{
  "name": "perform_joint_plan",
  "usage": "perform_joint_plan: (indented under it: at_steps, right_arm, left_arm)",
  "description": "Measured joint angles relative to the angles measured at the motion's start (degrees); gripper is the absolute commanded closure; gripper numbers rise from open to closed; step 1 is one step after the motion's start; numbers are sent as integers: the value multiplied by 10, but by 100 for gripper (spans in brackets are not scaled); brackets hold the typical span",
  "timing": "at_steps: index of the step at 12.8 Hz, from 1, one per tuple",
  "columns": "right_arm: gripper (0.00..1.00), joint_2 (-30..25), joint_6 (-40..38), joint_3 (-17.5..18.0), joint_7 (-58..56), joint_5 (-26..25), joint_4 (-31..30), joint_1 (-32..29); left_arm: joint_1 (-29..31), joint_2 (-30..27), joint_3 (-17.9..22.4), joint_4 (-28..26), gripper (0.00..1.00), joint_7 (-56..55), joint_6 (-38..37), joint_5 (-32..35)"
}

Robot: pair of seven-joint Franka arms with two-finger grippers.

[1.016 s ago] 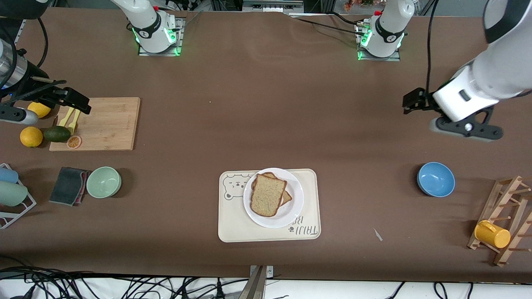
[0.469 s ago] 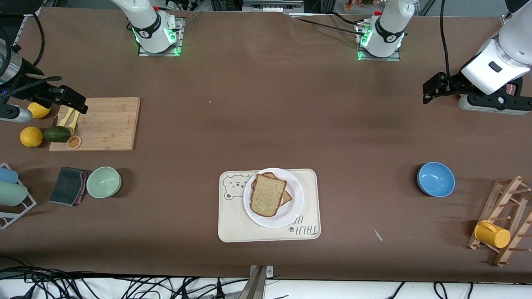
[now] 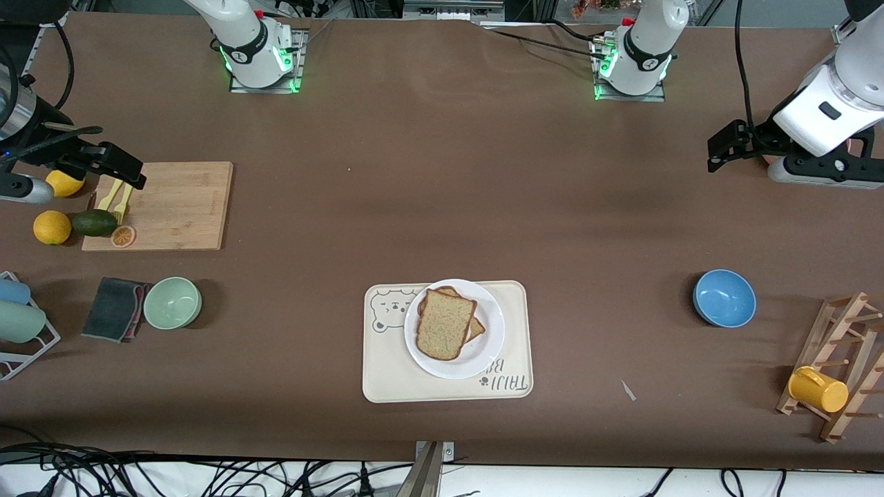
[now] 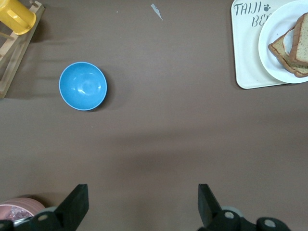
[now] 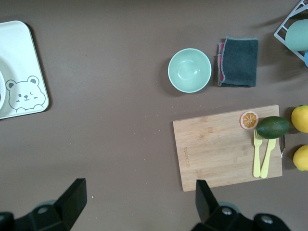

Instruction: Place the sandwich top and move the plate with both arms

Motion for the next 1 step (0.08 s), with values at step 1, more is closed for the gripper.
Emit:
perform_joint_plan:
  at_steps: [1]
  right_arm:
    - [0,0,0,0,0,0,0,0]
  left_arm:
    - [3,0,-2,0,0,0,0,0]
